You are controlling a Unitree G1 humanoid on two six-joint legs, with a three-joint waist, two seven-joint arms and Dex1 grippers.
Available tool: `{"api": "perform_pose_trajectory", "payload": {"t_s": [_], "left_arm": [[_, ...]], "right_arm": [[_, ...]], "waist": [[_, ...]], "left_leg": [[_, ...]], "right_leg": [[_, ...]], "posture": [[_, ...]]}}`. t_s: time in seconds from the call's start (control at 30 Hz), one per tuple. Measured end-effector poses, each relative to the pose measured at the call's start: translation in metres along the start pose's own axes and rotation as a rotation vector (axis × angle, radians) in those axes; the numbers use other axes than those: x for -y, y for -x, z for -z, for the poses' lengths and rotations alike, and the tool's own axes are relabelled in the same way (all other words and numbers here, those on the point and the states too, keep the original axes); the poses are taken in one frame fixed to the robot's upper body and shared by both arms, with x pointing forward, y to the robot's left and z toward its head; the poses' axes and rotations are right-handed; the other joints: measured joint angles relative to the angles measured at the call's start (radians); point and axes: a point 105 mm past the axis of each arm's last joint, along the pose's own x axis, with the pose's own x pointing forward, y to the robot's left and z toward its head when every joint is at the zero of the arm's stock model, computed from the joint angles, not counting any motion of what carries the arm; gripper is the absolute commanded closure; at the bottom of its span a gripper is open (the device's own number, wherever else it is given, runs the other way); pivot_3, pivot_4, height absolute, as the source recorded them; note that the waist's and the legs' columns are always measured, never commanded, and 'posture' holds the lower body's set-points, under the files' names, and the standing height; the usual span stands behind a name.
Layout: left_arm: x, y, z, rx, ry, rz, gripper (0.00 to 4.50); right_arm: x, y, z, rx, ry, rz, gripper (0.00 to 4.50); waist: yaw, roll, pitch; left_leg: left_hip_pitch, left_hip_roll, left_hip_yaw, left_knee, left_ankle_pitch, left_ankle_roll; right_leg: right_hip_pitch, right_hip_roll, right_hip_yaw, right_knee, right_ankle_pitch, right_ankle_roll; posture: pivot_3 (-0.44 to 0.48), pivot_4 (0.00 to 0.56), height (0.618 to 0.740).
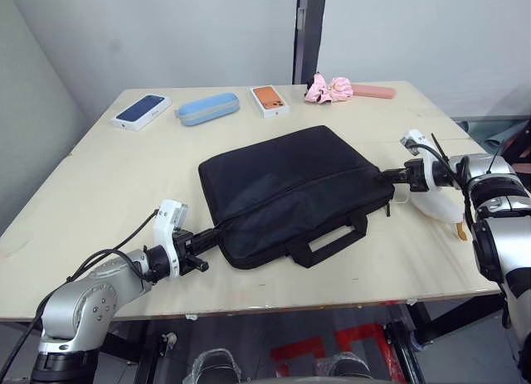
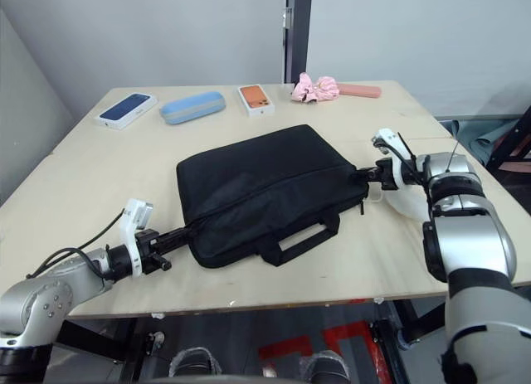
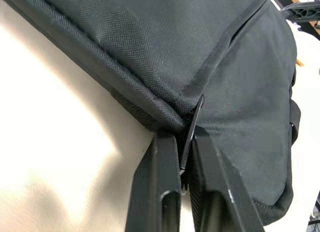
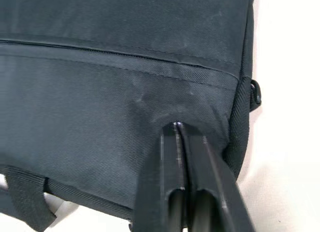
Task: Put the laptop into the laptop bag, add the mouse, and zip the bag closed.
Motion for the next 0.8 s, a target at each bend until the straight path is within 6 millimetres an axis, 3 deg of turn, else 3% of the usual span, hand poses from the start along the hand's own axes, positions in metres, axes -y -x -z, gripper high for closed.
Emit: {"api": "perform_pose_trajectory", "payload": {"t_s": [0.2,0.43,0.53,0.8], "left_arm": [[-0.007,0.008,-0.005,-0.021,-0.042,0.001,4.47],[-0.028,0.030,-0.019,-0.102,-0.098,-0.023,4.47],[-0.036,0.036,-0.022,-0.121,-0.106,-0.035,4.47],[-0.042,0.032,-0.025,-0.130,-0.120,-0.025,4.50]], "right_arm": [[-0.012,0.000,0.007,-0.007,-0.024,-0.101,4.50],[-0.063,0.003,0.019,-0.023,-0.019,-0.298,4.50],[-0.073,0.000,0.019,-0.018,-0.006,-0.296,4.50],[-0.031,0.005,-0.003,0.079,0.029,-0.049,1.94]], "waist": [[-0.009,0.000,0.000],[-0.007,-0.001,0.001],[-0.004,-0.001,0.001],[0.000,-0.001,0.001]], "left_leg": [[-0.001,0.000,0.000,0.000,0.000,0.000],[0.001,0.000,0.000,0.000,0.000,0.000],[0.004,0.000,0.000,0.000,0.000,0.000],[0.008,0.000,0.001,0.000,0.001,-0.001]], "right_leg": [[0.000,0.000,0.000,0.000,0.000,0.000],[0.001,0.000,0.000,0.000,0.000,0.000],[0.001,0.000,0.000,0.000,0.001,-0.001],[0.003,0.000,0.001,0.003,0.001,-0.002]], "posture": [[0.000,0.150,0.740],[0.000,0.150,0.740],[0.000,0.150,0.740],[0.000,0.150,0.740]]}}
